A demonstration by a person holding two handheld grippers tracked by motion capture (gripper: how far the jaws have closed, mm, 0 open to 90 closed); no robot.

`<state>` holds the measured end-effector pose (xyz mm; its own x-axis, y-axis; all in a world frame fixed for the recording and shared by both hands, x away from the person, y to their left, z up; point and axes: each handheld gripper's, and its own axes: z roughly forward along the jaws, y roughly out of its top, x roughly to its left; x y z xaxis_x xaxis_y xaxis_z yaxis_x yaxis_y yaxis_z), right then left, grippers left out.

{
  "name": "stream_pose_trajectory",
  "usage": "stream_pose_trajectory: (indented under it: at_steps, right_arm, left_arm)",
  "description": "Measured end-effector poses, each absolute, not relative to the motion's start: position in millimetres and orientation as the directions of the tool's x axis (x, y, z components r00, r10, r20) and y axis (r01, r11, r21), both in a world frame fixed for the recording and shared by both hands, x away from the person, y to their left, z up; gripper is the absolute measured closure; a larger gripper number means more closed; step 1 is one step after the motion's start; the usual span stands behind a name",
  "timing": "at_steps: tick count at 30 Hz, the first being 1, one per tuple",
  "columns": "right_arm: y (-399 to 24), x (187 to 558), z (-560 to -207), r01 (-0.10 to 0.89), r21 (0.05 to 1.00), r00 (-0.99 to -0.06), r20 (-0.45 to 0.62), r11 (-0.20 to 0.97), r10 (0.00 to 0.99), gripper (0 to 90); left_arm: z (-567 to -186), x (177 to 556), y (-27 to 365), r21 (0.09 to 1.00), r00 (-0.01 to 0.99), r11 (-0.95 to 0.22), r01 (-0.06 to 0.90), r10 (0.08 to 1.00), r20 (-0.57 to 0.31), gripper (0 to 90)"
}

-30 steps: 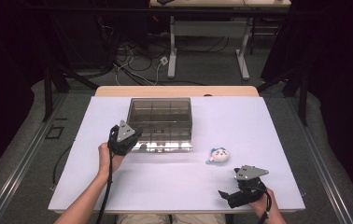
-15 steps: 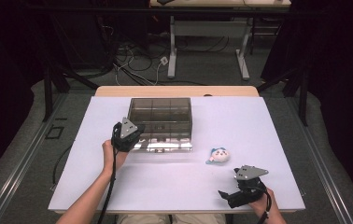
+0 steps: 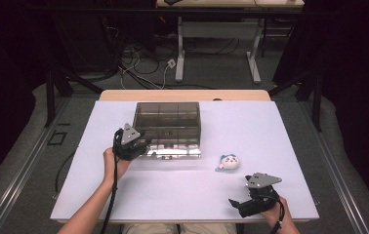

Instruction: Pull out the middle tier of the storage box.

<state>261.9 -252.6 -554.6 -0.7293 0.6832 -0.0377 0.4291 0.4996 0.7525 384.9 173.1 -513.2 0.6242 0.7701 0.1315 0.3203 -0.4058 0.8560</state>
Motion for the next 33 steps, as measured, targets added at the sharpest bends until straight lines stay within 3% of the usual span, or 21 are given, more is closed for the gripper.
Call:
stream_pose_trajectory:
  at_steps: [7,12,19,24,33]
  right_arm:
    - [-253,262,-555,0.430,0.752,-0.728,-0.038,0.500,0.684,0.0]
    - [-253,262,-554,0.426,0.751,-0.732,-0.042,0.504,0.680,0.0]
    - [-253,262,-554,0.424,0.753,-0.733,-0.041,0.503,0.679,0.0]
    - [-253,262,-555,0.422,0.754,-0.733,-0.043,0.504,0.679,0.0]
    - [-252,262,-555,0.426,0.749,-0.733,-0.042,0.507,0.679,0.0]
  left_arm:
    - [-508,375,179,0.849,0.632,-0.399,0.346,0.768,0.103,29.6]
    - [-507,364,177,0.844,0.643,-0.406,0.351,0.760,0.098,17.8]
    - [-501,348,181,0.838,0.666,-0.416,0.352,0.741,0.088,10.5]
    - [-502,334,188,0.830,0.673,-0.416,0.373,0.737,0.067,0.4]
    - [-505,308,198,0.824,0.683,-0.433,0.366,0.727,0.078,0.2]
